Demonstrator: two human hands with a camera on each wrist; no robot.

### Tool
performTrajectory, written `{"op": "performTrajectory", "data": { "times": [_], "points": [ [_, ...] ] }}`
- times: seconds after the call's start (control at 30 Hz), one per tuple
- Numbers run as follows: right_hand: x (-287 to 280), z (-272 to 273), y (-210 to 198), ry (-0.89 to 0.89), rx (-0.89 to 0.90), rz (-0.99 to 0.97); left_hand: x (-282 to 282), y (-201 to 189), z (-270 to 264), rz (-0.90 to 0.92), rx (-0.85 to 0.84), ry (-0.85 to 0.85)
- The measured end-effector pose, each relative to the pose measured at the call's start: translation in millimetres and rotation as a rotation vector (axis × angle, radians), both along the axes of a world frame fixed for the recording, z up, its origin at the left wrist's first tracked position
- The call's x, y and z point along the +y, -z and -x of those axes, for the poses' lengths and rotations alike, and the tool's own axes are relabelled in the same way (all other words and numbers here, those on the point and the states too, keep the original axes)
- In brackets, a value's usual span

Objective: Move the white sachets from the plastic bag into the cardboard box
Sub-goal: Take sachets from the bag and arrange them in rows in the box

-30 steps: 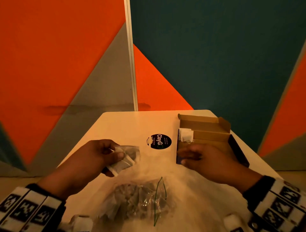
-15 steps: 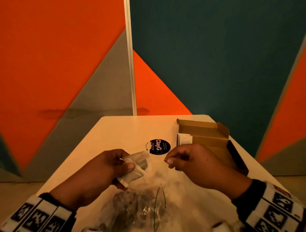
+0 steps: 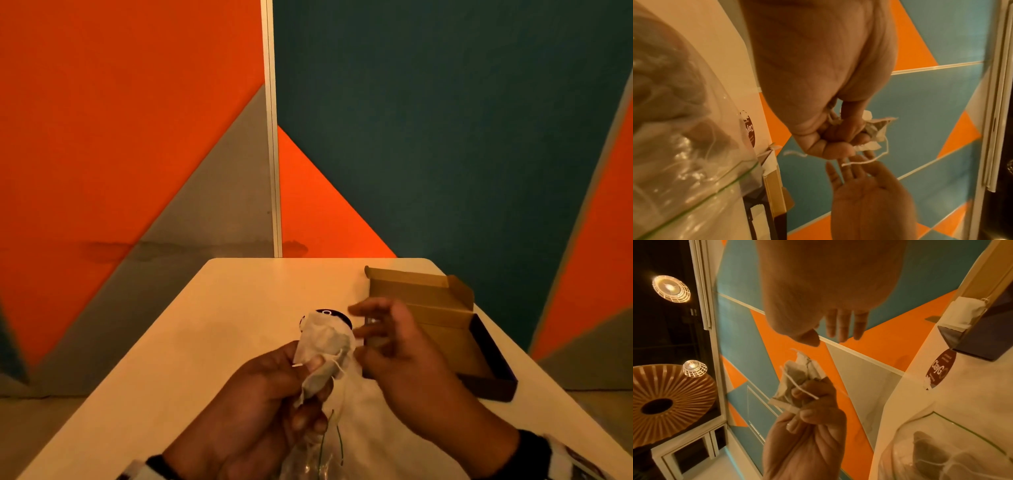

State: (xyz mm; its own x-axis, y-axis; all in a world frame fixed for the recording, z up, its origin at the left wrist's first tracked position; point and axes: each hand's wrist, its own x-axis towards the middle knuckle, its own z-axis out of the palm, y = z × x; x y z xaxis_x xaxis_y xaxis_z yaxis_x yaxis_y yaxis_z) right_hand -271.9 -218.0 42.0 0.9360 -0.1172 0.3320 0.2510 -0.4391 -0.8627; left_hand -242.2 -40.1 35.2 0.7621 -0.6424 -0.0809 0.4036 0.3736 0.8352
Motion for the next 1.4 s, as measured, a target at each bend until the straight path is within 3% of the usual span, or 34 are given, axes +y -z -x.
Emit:
{"op": "performTrajectory", "data": {
  "times": [0.07, 0.13, 0.27, 0.43, 0.63, 1.03, 1.27, 1.4],
  "points": [
    [-3, 6, -4, -0.032, -0.137, -0.127, -2, 2, -1, 0.011, 0.011, -0.017],
    [2, 13, -8, -0.122, -0.191, -0.096, -6, 5, -1, 0.011, 0.021, -0.026],
    [14, 12, -4, -0.231, -0.090, -0.044, -11, 8, 2, -0.007, 0.018, -0.054],
    [11, 6, -1, -0.151, -0.024, -0.111, -7, 9, 5, -0.080, -0.022, -0.122],
    [-5, 4, 2, -0.043, -0.020, 0.019, 8, 4, 0, -0.211, -0.122, -0.220],
    [-12, 12, 13, -0.121, 0.275, 0.018, 29, 10, -3, -0.444, -0.324, -0.162],
    [-8, 14, 4, -0.196, 0.324, 0.112, 27, -6, -2, -0.777, -0.549, -0.184],
    [1, 17, -1, -0.210, 0.270, 0.212, 22, -21, 3, -1.105, -0.899, -0.167]
  ]
}}
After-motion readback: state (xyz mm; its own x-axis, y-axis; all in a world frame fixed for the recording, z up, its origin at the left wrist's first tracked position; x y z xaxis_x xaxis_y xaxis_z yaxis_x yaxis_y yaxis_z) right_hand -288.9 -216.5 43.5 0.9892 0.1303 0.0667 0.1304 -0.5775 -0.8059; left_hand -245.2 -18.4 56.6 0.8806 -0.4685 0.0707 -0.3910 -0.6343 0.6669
